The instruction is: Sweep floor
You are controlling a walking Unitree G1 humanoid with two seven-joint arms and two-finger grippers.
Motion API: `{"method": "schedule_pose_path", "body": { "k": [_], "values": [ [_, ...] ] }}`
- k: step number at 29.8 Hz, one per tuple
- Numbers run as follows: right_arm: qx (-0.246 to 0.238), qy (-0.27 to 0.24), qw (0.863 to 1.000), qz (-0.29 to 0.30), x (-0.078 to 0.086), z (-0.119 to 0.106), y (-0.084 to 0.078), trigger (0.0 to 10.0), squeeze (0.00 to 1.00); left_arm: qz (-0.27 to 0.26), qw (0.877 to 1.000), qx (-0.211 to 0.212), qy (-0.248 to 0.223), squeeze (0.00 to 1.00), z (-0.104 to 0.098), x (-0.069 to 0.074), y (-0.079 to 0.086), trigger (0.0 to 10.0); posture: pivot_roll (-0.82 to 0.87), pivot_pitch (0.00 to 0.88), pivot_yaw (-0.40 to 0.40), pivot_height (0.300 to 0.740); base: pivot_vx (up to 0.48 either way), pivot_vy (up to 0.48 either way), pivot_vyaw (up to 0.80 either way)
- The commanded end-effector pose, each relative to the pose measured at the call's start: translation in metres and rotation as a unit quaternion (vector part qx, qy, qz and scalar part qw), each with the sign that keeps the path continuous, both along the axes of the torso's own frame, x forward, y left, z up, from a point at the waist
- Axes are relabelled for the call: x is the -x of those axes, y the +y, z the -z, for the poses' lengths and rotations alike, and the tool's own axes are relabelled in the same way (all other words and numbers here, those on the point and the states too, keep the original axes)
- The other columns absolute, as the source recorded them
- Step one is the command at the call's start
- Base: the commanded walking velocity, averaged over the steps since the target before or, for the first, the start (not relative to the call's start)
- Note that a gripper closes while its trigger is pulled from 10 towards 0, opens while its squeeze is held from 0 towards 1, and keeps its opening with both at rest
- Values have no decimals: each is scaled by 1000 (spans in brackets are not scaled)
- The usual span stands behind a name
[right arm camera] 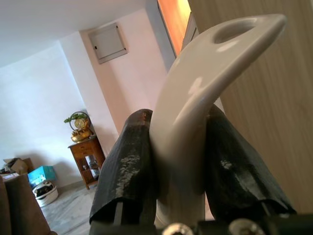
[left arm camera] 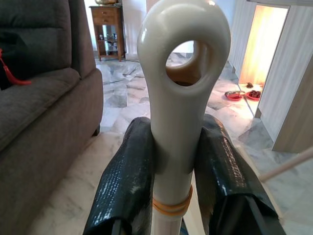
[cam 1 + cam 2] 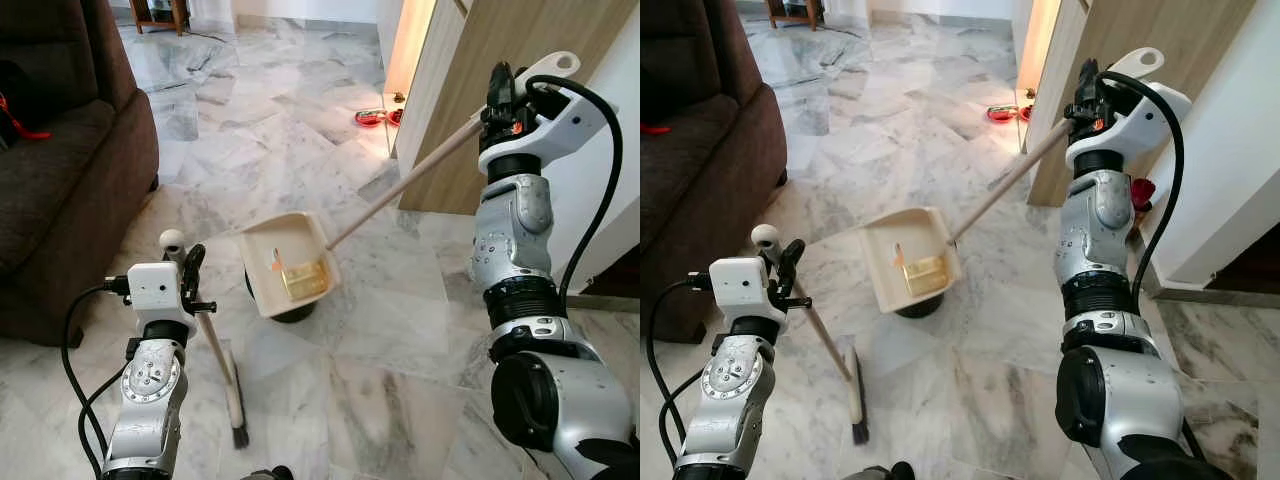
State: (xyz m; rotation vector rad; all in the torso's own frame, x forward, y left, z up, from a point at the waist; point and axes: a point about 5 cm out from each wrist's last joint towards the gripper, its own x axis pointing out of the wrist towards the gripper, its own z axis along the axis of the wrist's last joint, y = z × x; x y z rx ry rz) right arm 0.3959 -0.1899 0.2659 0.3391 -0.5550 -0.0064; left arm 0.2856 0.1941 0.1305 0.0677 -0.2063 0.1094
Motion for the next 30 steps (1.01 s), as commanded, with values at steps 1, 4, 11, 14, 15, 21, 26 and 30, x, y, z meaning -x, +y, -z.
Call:
{"method": "schedule_pose_path", "body": {
  "k": [1, 4, 11, 14, 15, 21, 26, 30],
  "values": [
    [-6, -43, 999, 12, 2, -20, -4, 10000, 0, -2, 1000, -6, -17, 0, -5, -1, 0, 10000, 37, 44, -17, 740, 0, 0, 0],
    [-6, -46, 999, 13, 2, -20, -4, 10000, 0, -2, 1000, -7, -19, 0, -5, 0, 0, 10000, 37, 34, -17, 740, 0, 0, 0],
    [15, -46, 999, -7, 3, -16, 0, 10000, 0, -2, 1000, -8, -21, 0, -5, -1, 0, 10000, 35, 30, -20, 740, 0, 0, 0],
    [39, -26, 999, 11, 4, -7, -6, 10000, 0, -3, 1000, -7, -21, 0, -5, -1, 0, 10000, 25, 41, -22, 740, 0, 0, 0],
    [36, -15, 999, 13, 4, 0, -7, 10000, 0, -3, 1000, -6, -21, 0, -5, -2, -1, 10000, 25, 42, -22, 740, 0, 0, 0],
    [102, 27, 994, 6, 5, 21, -1, 10000, 0, -3, 1000, -4, -23, 0, -6, -4, 0, 10000, 5, 40, -23, 740, 0, 0, 0],
    [98, 54, 993, 30, 9, 37, -13, 10000, 0, 0, 1000, -3, -20, 0, -4, -4, -1, 10000, -1, 43, -15, 740, 0, 0, 0],
    [108, 65, 991, 43, 14, 47, -19, 10000, 0, 1, 1000, -4, -21, 0, -5, -6, -1, 10000, 4, 47, -9, 740, 0, 0, 0]
  ]
}}
